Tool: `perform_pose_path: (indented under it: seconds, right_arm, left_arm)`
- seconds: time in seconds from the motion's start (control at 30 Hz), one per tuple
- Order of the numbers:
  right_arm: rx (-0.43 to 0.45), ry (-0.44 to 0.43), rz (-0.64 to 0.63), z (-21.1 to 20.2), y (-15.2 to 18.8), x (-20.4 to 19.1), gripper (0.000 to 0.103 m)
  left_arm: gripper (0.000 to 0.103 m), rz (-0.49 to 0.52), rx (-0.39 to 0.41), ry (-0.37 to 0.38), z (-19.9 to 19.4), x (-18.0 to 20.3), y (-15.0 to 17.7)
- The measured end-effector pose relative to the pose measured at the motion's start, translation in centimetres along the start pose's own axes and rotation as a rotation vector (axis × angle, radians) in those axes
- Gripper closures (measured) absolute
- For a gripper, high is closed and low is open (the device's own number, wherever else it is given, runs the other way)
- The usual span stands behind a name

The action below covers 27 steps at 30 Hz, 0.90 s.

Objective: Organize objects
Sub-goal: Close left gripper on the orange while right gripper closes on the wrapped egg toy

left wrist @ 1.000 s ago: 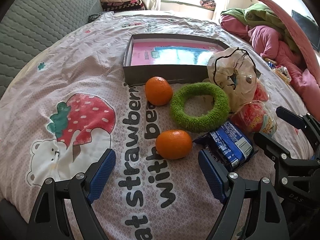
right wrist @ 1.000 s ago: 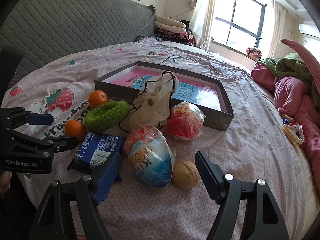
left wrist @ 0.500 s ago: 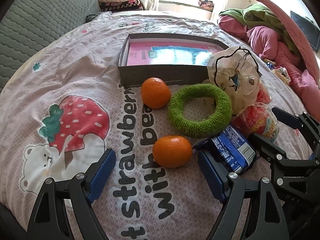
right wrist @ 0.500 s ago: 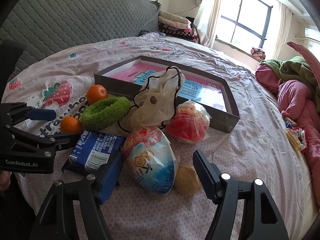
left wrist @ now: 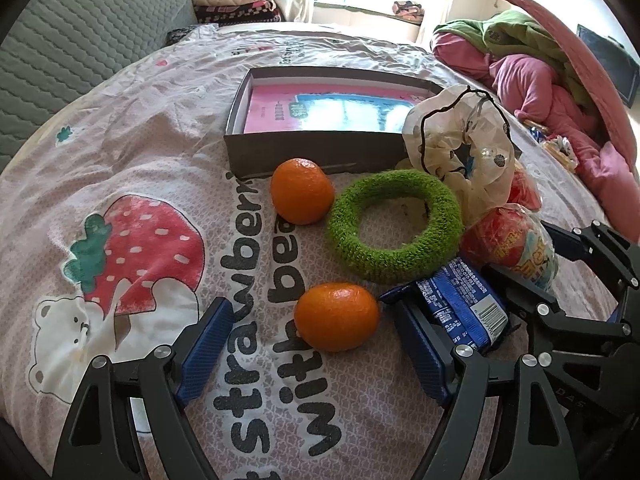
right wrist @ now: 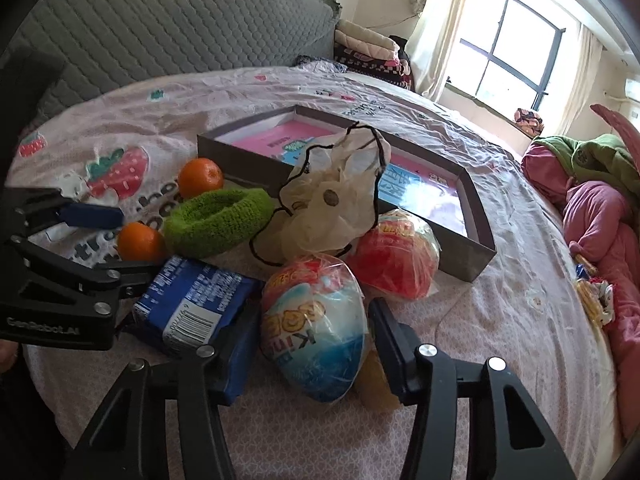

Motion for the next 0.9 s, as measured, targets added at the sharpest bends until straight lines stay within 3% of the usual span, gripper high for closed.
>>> perform_pose_path:
  seconds: [0.27, 0.33, 0.6, 0.9]
  right_arm:
    - [0.034, -0.034, 0.039, -0.7, -0.5, 0.3, 0.049]
    - [0.038, -0.040, 0.045, -0.8, -0.5, 0.2, 0.049]
    - [0.044, -0.086, 0.100, -1.4, -0.4, 0.8, 0.049]
    - [0.054, -0.099, 0.148, -1.8, -0.2, 1.7, 0.049]
  left_arm:
    - [0.032, 0.002, 0.006, 0.002, 0.2, -0.2, -0.1]
    - [0.040, 0.015, 0.006, -0.005, 0.2, -0.1, -0.1]
    - [0.057, 0.059, 0.012, 0.013, 0.0, 1.0, 0.2]
    - [0.063, 0.047, 0.024, 0.041, -0.6, 0.9, 0.1]
Point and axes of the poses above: each gripper's, at about its wrist camera, not at the fingertips, and z roughly the way its jaws point, x to its right, y to its underside, the point moved 10 cm from there along z, roughly the way its jaws point, and after that the axes turned 11 degrees about y, right-handed, at the moved point
